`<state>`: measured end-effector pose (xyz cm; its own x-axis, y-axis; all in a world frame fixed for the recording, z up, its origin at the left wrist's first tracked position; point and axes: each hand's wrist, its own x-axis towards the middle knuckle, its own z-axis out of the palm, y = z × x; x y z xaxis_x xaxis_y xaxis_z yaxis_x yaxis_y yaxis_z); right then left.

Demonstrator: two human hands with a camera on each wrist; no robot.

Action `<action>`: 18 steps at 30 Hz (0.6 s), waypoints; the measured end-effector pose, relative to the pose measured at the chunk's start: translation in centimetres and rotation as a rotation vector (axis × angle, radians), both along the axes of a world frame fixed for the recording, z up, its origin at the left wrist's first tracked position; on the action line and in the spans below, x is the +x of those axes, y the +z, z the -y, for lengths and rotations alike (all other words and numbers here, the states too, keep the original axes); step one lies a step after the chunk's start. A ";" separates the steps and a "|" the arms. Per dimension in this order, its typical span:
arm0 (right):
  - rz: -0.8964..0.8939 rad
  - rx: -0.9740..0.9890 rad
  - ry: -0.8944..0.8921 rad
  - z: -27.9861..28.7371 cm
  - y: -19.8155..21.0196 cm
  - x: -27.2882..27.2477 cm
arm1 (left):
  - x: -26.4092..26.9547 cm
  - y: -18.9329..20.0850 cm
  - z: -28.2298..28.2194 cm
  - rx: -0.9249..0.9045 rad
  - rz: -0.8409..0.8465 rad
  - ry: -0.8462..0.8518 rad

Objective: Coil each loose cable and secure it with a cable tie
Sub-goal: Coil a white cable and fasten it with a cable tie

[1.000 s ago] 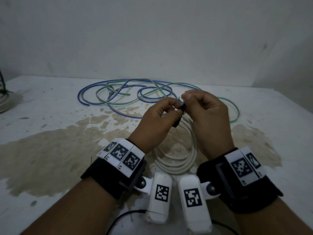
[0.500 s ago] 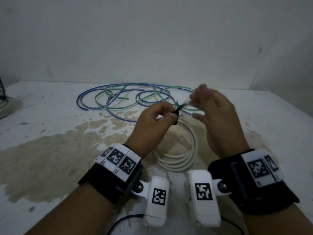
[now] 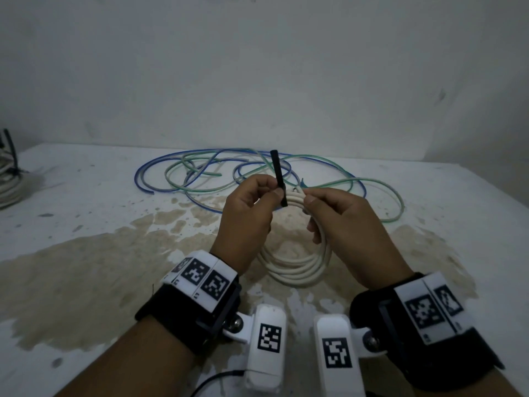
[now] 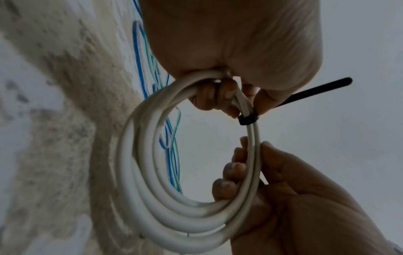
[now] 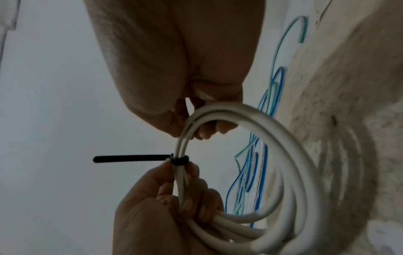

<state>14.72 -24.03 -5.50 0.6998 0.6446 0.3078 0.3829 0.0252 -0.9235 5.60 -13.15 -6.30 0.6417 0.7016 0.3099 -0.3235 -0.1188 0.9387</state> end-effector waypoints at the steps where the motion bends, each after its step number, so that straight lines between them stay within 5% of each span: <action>1: 0.024 -0.005 -0.001 0.0 0.0 0.0 | 0.0 0.0 0.0 -0.001 0.005 0.003; 18: 0.277 -0.050 -0.028 0.2 -0.5 0.7 | 0.1 -0.3 0.2 0.151 -0.047 -0.009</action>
